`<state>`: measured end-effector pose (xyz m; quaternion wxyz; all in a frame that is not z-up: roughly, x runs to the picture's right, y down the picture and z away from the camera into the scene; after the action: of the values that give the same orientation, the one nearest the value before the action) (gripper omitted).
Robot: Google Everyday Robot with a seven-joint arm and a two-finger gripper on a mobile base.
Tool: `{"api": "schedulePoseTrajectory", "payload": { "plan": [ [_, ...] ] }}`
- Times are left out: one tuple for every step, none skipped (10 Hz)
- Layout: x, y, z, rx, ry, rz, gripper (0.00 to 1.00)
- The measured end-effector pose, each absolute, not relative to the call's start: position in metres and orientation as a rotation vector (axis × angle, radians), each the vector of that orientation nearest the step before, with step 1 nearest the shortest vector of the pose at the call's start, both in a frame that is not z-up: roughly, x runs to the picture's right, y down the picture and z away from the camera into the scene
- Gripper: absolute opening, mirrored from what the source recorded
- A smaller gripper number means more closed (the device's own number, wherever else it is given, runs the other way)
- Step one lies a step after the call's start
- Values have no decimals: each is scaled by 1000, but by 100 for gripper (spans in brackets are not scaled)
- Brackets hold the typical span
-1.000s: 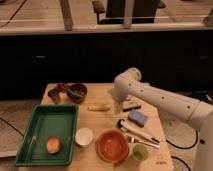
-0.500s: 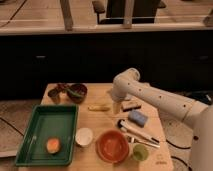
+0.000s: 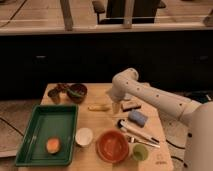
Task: Place banana in table surface
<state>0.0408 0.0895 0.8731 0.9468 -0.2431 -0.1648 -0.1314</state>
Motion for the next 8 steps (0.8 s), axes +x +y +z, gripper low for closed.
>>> {"api": "schedulePoseTrajectory", "payload": {
  "plan": [
    [39,90,875,-499,-338,-270,80],
    [40,91,876,-502,-339,-271,80],
    [40,91,878,-506,-339,-272,80],
    [39,92,880,-510,-341,-275,80],
    [37,92,881,-514,-343,-277,80],
    [36,92,883,-518,-344,-279,80],
    [36,93,884,-522,-344,-280,80],
    [37,93,885,-524,-344,-279,80]
  ]
}}
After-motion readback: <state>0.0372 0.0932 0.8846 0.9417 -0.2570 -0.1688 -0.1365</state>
